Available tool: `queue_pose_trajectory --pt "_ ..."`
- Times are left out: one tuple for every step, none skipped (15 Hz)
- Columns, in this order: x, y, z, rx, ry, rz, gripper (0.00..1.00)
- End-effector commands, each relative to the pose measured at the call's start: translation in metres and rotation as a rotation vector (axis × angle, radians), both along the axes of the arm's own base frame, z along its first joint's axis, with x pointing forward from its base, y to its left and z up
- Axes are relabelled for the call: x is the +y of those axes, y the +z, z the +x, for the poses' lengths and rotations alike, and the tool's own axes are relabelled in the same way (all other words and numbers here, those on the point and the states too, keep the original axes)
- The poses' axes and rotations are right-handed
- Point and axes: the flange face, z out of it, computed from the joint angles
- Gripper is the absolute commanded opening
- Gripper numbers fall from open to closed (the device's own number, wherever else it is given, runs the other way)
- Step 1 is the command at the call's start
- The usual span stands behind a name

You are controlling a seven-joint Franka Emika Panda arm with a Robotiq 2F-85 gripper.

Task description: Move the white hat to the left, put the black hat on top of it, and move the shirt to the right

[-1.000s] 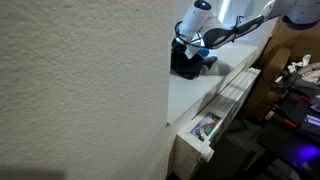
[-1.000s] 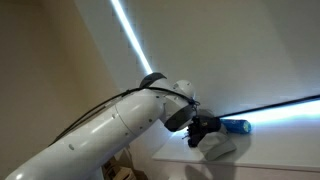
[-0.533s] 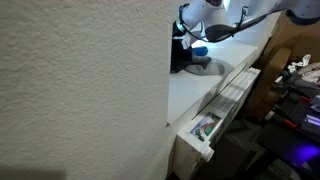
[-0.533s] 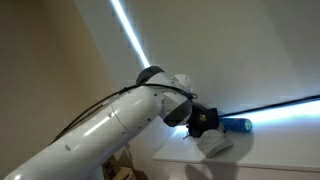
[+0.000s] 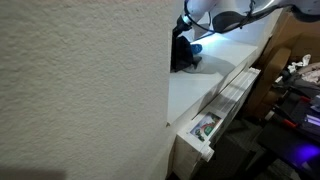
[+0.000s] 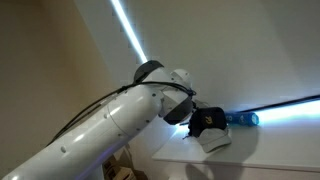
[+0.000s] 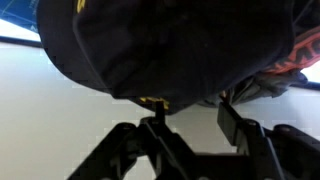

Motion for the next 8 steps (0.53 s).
queue_pose_trajectory --pt "-0.0160 -0.0029 -0.0026 0.192 0.023 0.056 0.88" --pt "-0.0197 -0.0043 -0.0027 0.248 0.024 0.071 0.95" --pt "-0.0107 -0.0039 -0.0015 0.158 0.010 0.051 0.77" --pt "-0.0142 -0.0045 -0.0012 0.193 0.015 0.063 0.85" --pt "-0.0167 -0.0049 -0.0006 0.206 0.015 0.069 0.91" --pt "-0.0176 -0.0050 -0.0005 0.211 0.015 0.071 0.96" --pt "-0.0173 -0.0050 -0.0006 0.212 0.015 0.071 0.99" --pt "-0.0175 -0.0079 -0.0001 0.235 0.004 0.061 1.00"
